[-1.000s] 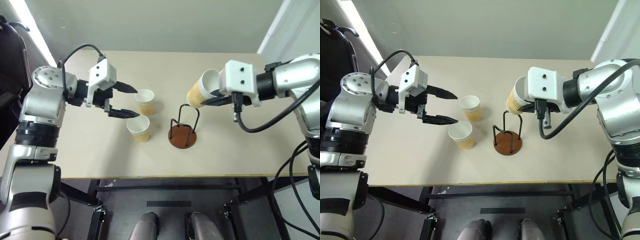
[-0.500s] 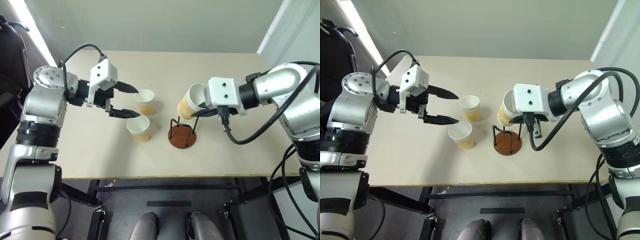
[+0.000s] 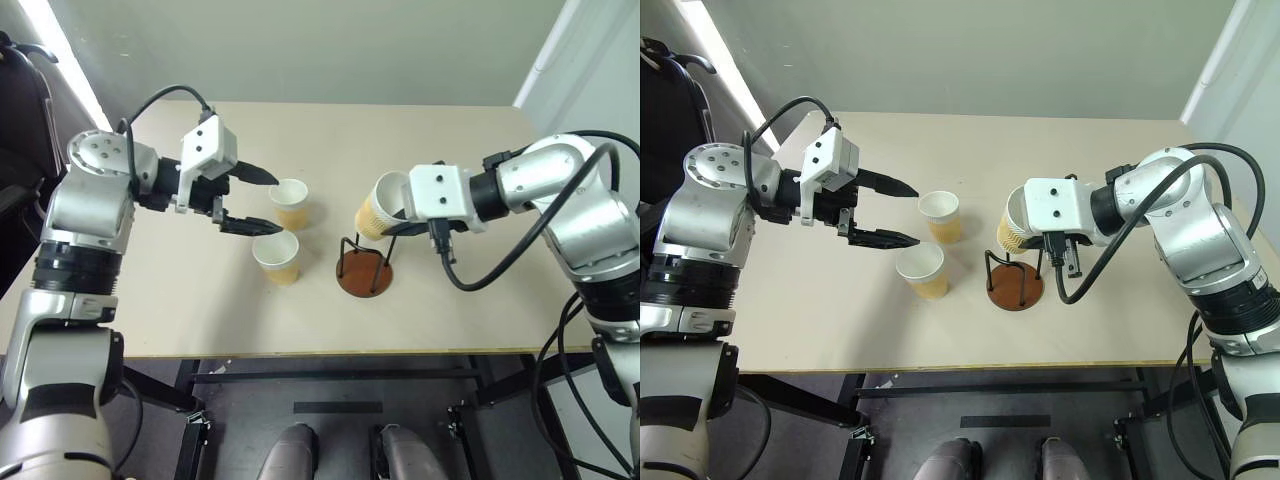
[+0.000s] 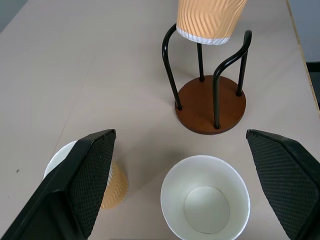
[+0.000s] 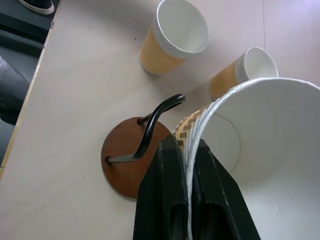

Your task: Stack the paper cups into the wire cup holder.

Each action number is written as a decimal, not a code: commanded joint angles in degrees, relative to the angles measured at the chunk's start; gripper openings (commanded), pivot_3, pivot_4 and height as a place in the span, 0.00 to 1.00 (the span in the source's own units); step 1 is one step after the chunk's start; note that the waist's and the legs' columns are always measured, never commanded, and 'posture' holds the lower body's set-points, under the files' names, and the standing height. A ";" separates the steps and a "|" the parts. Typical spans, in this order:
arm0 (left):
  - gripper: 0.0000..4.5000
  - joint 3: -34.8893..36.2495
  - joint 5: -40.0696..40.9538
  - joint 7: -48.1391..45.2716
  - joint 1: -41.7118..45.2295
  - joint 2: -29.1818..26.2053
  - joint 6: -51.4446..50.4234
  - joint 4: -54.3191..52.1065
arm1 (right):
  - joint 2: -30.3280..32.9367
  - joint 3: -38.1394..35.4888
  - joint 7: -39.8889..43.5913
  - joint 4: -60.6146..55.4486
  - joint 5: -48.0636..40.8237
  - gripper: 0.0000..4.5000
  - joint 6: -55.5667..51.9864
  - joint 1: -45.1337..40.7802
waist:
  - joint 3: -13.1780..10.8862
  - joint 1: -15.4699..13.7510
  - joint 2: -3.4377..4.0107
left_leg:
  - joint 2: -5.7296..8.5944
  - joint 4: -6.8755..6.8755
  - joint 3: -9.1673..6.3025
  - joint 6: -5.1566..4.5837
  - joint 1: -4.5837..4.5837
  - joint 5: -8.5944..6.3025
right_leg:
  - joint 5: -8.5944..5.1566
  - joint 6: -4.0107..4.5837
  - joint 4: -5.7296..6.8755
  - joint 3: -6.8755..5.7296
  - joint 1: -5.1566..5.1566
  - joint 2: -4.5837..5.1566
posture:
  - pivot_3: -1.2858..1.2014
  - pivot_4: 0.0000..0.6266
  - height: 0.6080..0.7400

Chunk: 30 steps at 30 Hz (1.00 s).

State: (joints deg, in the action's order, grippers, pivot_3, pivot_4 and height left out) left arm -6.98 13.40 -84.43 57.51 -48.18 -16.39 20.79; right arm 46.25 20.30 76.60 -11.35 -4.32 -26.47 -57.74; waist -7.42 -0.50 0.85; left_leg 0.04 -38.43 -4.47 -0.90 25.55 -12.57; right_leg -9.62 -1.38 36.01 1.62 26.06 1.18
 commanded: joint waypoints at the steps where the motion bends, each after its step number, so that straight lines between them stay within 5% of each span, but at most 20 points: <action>1: 1.00 1.80 0.57 0.44 1.04 -0.47 -0.13 -1.73 | -0.15 -0.85 -0.10 -0.32 0.32 0.20 0.73 -0.98 | 0.00 -0.01 0.00 | 0.00 0.00 0.00 0.00 0.00 0.00 | 0.00 0.00 0.00 0.00 0.00 0.00 | 0.52 0.24 1.00; 11: 1.00 1.98 0.66 0.54 0.62 -0.64 -0.39 -2.21 | -0.98 -1.76 -1.31 -0.15 0.27 0.99 -0.32 -1.33 | 0.00 0.00 0.00 | 0.00 0.00 0.00 0.00 0.00 0.00 | 0.00 0.00 0.00 0.00 0.00 0.00 | 0.52 0.24 1.00; 17: 1.00 1.77 0.27 0.41 0.55 -1.14 0.18 -3.23 | -3.13 -6.74 -4.61 -0.27 -3.51 0.99 -4.96 -1.92 | 0.00 0.00 0.00 | 0.00 0.00 0.00 0.00 0.01 0.00 | 0.00 0.00 0.00 0.00 0.00 0.00 | 0.52 0.24 1.00; 22: 1.00 -0.46 -1.74 -3.05 -0.15 -3.66 3.37 -6.65 | -5.21 -14.82 -4.87 -5.49 -15.66 0.99 -14.11 -2.45 | 0.00 0.06 0.00 | 0.01 0.01 0.01 0.01 0.07 0.01 | -0.02 0.03 -0.03 0.00 0.06 -0.01 | 0.52 0.24 1.00; 30: 1.00 -3.00 -5.17 -6.67 -0.37 -6.03 8.42 -6.17 | -1.13 -20.14 -5.37 -9.79 -27.15 0.99 -24.27 -0.99 | 0.00 -0.04 -0.01 | 0.01 0.00 0.00 0.06 0.10 0.06 | -0.10 0.17 -0.01 0.01 0.08 -0.02 | 0.52 0.24 1.00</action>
State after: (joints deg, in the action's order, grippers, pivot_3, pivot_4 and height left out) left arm -10.01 8.92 -89.52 56.87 -53.29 -9.80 15.58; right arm 44.11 2.47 72.10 -19.13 -29.37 -49.75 -58.64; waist -7.42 -0.53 0.85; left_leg 0.05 -38.43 -4.47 -0.84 25.65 -12.51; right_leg -9.72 -1.21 36.01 1.63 26.14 1.16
